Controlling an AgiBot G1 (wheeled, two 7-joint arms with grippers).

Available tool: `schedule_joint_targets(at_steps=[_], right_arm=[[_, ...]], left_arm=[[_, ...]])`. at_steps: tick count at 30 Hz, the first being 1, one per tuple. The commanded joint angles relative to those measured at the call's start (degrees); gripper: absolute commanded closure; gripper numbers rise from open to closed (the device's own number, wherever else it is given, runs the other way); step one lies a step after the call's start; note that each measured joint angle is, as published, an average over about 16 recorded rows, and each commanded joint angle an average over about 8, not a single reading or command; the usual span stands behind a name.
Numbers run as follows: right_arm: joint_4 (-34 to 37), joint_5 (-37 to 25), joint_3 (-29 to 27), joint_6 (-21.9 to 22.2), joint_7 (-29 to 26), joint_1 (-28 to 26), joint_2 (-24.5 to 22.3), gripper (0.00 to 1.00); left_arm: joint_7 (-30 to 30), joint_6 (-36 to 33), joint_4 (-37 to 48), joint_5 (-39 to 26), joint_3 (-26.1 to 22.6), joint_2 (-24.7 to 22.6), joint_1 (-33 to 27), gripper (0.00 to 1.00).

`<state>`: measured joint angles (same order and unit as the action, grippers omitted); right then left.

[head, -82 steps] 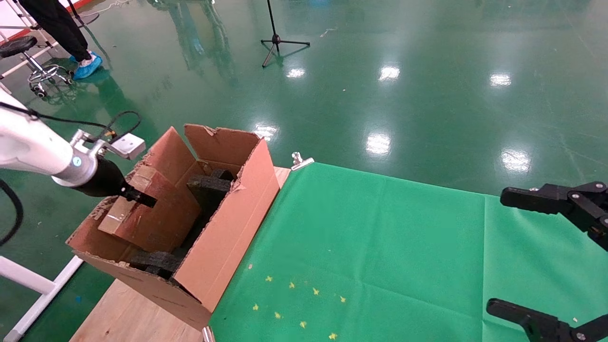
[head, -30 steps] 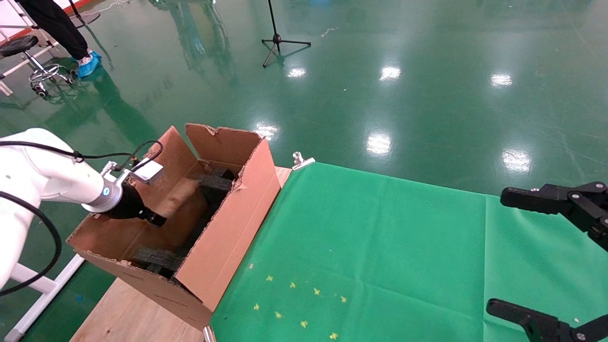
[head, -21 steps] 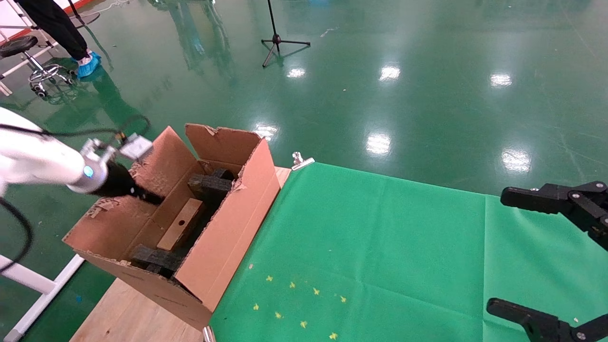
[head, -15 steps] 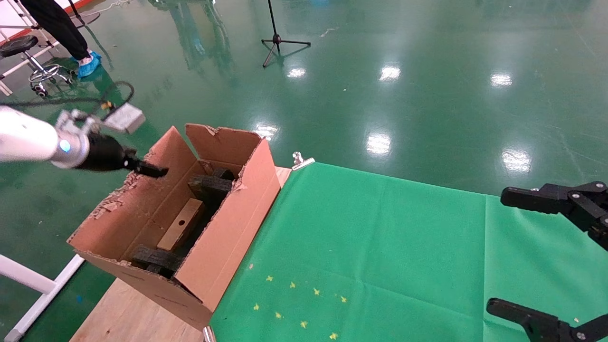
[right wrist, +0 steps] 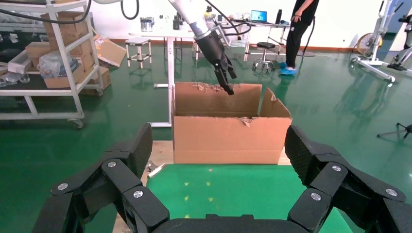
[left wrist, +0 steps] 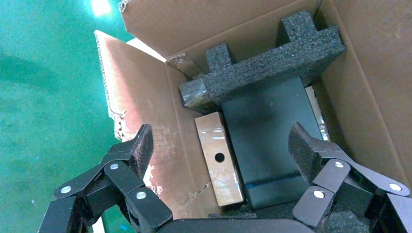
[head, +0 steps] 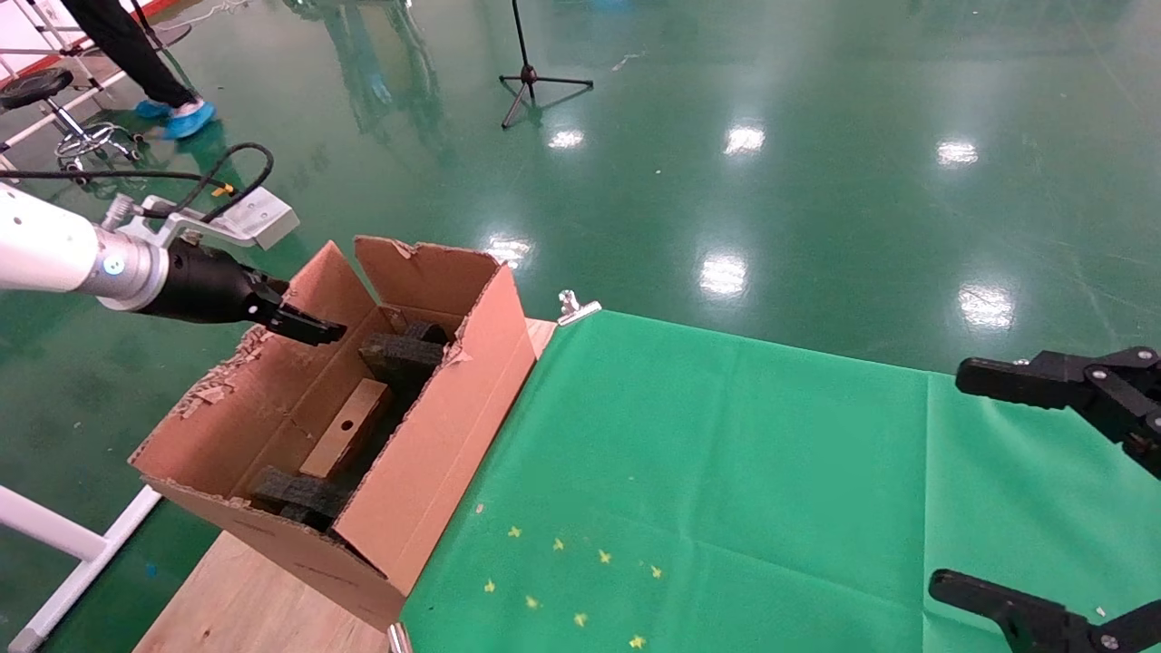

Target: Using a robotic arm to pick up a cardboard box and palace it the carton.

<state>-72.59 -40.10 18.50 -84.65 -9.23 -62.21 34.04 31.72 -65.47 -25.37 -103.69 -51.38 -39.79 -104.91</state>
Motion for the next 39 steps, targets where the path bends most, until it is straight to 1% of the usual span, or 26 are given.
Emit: schedule_joint_targets(at_steps=[1, 7, 39], right_arm=[[0.0, 0.0, 0.0, 0.0, 0.0, 0.0, 0.0, 0.00], [0.0, 0.0, 0.0, 0.0, 0.0, 0.0, 0.0, 0.00], [0.0, 0.0, 0.0, 0.0, 0.0, 0.0, 0.0, 0.00]], left_arm=[[0.0, 0.5, 0.8, -0.3, -0.1, -0.3, 0.0, 0.00], [-1.4, -0.8, -2.5, 4.0, 2.4, 0.1, 3.0, 0.00], [-12.9, -12.2, -29.4, 38.0, 21.8, 2.8, 26.7, 0.00]])
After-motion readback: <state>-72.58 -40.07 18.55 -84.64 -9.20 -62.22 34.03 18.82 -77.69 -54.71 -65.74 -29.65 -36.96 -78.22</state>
